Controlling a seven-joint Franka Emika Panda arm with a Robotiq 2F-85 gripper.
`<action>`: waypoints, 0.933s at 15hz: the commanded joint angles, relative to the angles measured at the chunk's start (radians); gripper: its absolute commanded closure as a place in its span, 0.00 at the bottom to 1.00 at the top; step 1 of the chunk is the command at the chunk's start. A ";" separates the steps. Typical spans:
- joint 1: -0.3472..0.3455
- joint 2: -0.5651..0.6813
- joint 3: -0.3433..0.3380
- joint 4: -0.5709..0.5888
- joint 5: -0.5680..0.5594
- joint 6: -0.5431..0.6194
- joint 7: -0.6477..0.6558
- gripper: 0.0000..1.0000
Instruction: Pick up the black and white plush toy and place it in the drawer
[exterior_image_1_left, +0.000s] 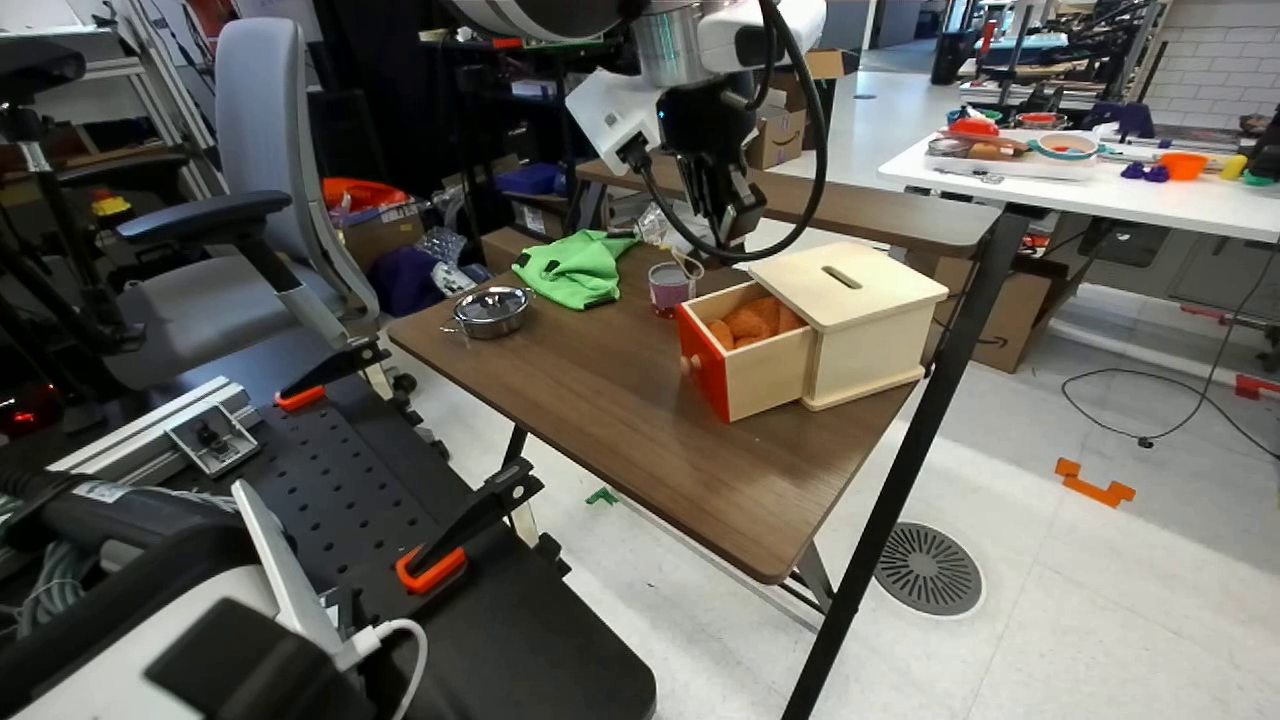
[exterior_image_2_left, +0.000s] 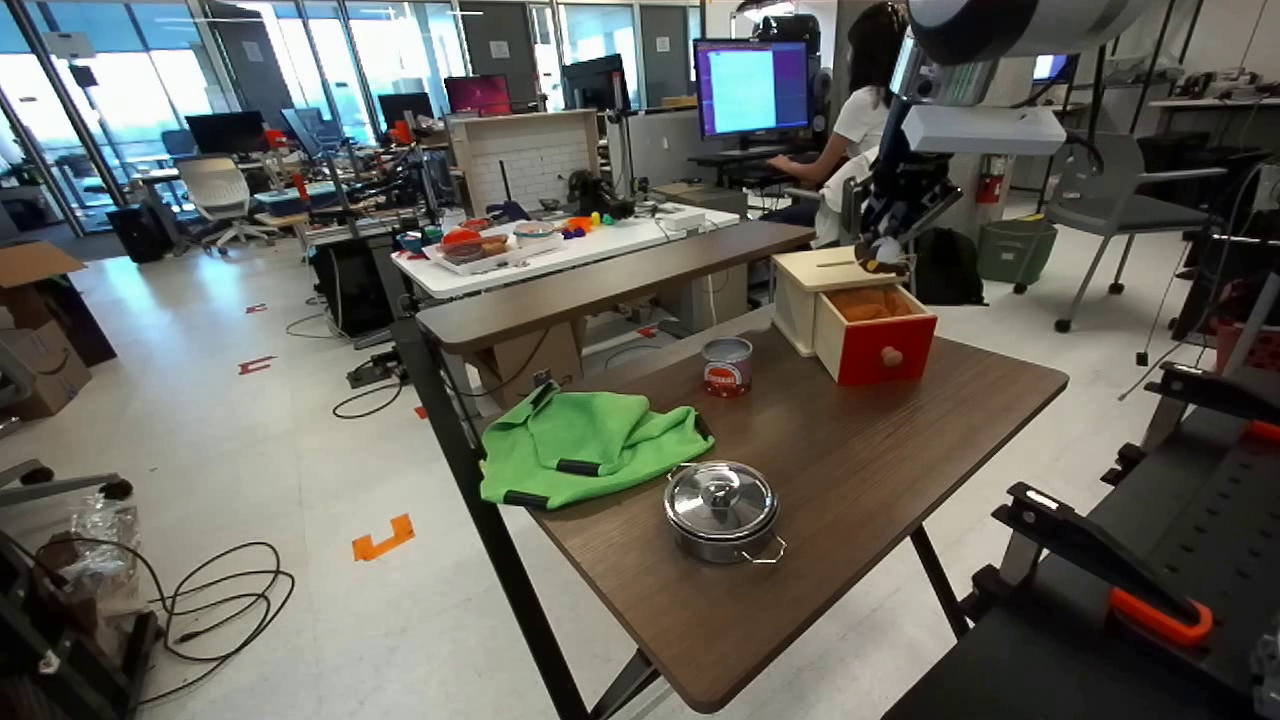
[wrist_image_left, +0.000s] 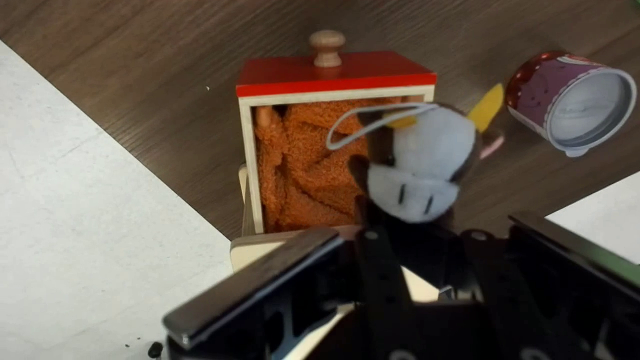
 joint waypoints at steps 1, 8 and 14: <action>0.017 0.075 -0.028 0.066 0.018 0.033 0.027 0.98; 0.016 0.172 -0.064 0.153 0.019 0.028 0.053 0.98; 0.023 0.210 -0.089 0.180 0.013 0.022 0.059 0.64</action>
